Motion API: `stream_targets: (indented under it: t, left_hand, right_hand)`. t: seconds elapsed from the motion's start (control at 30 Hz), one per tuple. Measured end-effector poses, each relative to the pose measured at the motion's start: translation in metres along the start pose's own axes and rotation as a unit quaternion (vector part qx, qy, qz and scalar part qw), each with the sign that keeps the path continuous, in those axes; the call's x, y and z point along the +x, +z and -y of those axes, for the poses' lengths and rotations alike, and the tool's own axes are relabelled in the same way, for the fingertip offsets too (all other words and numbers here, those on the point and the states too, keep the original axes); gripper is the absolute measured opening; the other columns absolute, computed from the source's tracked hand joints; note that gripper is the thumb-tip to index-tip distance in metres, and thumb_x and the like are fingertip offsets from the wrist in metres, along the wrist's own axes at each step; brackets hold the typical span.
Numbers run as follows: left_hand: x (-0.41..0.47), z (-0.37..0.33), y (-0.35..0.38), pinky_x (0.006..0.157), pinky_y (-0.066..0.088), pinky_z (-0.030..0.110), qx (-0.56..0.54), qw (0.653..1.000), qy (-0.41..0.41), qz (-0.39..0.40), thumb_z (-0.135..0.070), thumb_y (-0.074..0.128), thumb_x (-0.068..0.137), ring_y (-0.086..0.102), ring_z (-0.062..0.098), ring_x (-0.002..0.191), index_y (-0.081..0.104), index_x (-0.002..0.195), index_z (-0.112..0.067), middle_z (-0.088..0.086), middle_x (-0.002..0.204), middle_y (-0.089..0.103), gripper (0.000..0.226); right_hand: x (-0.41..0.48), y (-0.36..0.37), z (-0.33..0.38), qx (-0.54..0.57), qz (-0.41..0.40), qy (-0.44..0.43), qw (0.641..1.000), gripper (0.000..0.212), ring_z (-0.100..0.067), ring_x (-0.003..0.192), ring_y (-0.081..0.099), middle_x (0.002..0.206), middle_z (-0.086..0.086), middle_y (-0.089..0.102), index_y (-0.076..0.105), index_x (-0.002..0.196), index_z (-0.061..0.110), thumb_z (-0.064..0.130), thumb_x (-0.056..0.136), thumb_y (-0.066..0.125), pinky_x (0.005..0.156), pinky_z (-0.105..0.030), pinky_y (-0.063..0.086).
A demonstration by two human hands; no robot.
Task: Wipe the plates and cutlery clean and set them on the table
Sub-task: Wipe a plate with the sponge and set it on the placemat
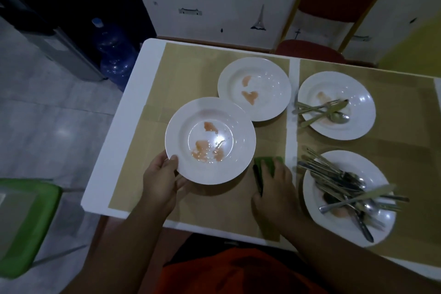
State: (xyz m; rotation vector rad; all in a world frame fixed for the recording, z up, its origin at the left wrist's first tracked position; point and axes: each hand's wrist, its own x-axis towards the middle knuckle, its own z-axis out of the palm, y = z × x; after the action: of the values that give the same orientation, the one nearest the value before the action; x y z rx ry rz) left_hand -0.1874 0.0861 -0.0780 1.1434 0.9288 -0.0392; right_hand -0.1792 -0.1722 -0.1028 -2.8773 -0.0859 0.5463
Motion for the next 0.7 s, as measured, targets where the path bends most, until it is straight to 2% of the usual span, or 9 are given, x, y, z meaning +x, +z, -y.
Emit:
stream_targets:
  t: [0.07, 0.27, 0.33, 0.4, 0.5, 0.53, 0.6, 0.67, 0.7]
  left_hand:
    - [-0.004, 0.003, 0.004, 0.046, 0.051, 0.026, -0.012, 1.0, -0.008, -0.001, -0.012, 0.055, 0.1, 0.068, 0.019, 0.058, 0.067, 0.115, -0.018, 0.008, 0.089, 0.076, 0.02]
    - [-0.014, 0.01, 0.013, 0.06, 0.06, 0.033, -0.011, 1.0, 0.007, -0.007, -0.012, 0.056, 0.1, 0.075, 0.024, 0.081, 0.068, 0.115, -0.016, 0.009, 0.1, 0.076, 0.019]
    - [-0.018, 0.011, 0.013, 0.059, 0.06, 0.033, -0.012, 1.0, 0.005, -0.007, -0.014, 0.056, 0.1, 0.076, 0.023, 0.076, 0.068, 0.114, -0.02, 0.004, 0.092, 0.078, 0.019]
    - [-0.022, 0.013, 0.013, 0.05, 0.054, 0.029, -0.015, 1.0, 0.003, -0.005, -0.014, 0.056, 0.1, 0.072, 0.02, 0.06, 0.068, 0.115, -0.021, 0.002, 0.083, 0.077, 0.021]
    - [-0.025, 0.014, 0.013, 0.051, 0.053, 0.029, -0.021, 1.0, 0.001, -0.015, -0.013, 0.056, 0.099, 0.071, 0.021, 0.059, 0.068, 0.118, -0.019, 0.006, 0.086, 0.077, 0.022]
    - [-0.026, 0.015, 0.013, 0.057, 0.056, 0.033, -0.023, 1.0, 0.002, -0.017, -0.013, 0.057, 0.099, 0.073, 0.022, 0.065, 0.068, 0.119, -0.018, 0.008, 0.091, 0.077, 0.023]
    - [-0.028, 0.017, 0.013, 0.073, 0.059, 0.043, -0.019, 1.0, 0.007, -0.015, -0.012, 0.057, 0.099, 0.075, 0.026, 0.079, 0.067, 0.121, -0.017, 0.009, 0.098, 0.077, 0.025]
    - [-0.031, 0.02, 0.015, 0.081, 0.057, 0.05, -0.009, 1.0, 0.012, -0.007, -0.012, 0.058, 0.099, 0.074, 0.031, 0.083, 0.069, 0.117, -0.02, 0.006, 0.096, 0.077, 0.023]
    - [-0.033, 0.022, 0.017, 0.081, 0.058, 0.052, -0.005, 1.0, 0.013, -0.003, -0.012, 0.058, 0.099, 0.074, 0.032, 0.085, 0.07, 0.114, -0.022, 0.005, 0.096, 0.078, 0.022]
  right_hand:
    - [0.001, 0.001, 0.0, -0.018, -0.01, -0.004, 1.0, 0.078, -0.031, 0.137, 0.018, 0.151, -0.011, 0.016, 0.018, 0.146, 0.021, 0.027, 0.079, 0.059, 0.105, -0.041, 0.035]
    - [0.009, -0.005, -0.01, -0.081, 0.011, -0.051, 0.995, 0.08, -0.032, 0.122, 0.031, 0.139, -0.009, 0.032, 0.027, 0.142, 0.024, 0.023, 0.07, 0.063, 0.09, -0.043, 0.044]
    - [0.014, -0.011, -0.012, -0.029, -0.018, -0.035, 0.999, 0.065, -0.031, 0.118, 0.034, 0.133, -0.008, 0.039, 0.04, 0.135, 0.027, 0.015, 0.074, 0.058, 0.091, -0.042, 0.042]
    - [0.02, -0.022, -0.014, 0.076, -0.055, 0.014, 0.996, 0.058, -0.032, 0.117, 0.037, 0.128, -0.012, 0.046, 0.048, 0.131, 0.023, 0.005, 0.077, 0.054, 0.095, -0.043, 0.038]
    - [0.022, -0.045, -0.019, 0.252, -0.113, 0.049, 0.96, 0.057, -0.029, 0.113, 0.045, 0.12, -0.01, 0.052, 0.05, 0.13, 0.022, -0.001, 0.078, 0.051, 0.095, -0.047, 0.045]
    - [0.02, -0.054, -0.02, 0.3, -0.127, 0.043, 0.945, 0.057, -0.024, 0.111, 0.049, 0.119, -0.004, 0.054, 0.05, 0.129, 0.025, 0.0, 0.078, 0.051, 0.093, -0.046, 0.048]
    - [0.016, -0.071, -0.015, 0.355, -0.15, 0.003, 0.923, 0.057, -0.011, 0.109, 0.053, 0.119, 0.01, 0.056, 0.048, 0.128, 0.033, 0.003, 0.08, 0.054, 0.089, -0.034, 0.05]
    - [0.011, -0.083, 0.002, 0.319, -0.161, -0.076, 0.931, 0.058, 0.001, 0.111, 0.048, 0.122, 0.017, 0.054, 0.048, 0.128, 0.035, 0.003, 0.081, 0.056, 0.091, -0.02, 0.042]
    - [0.011, -0.083, 0.011, 0.29, -0.156, -0.116, 0.937, 0.058, 0.001, 0.115, 0.045, 0.126, 0.014, 0.053, 0.05, 0.129, 0.032, 0.001, 0.08, 0.056, 0.095, -0.018, 0.038]
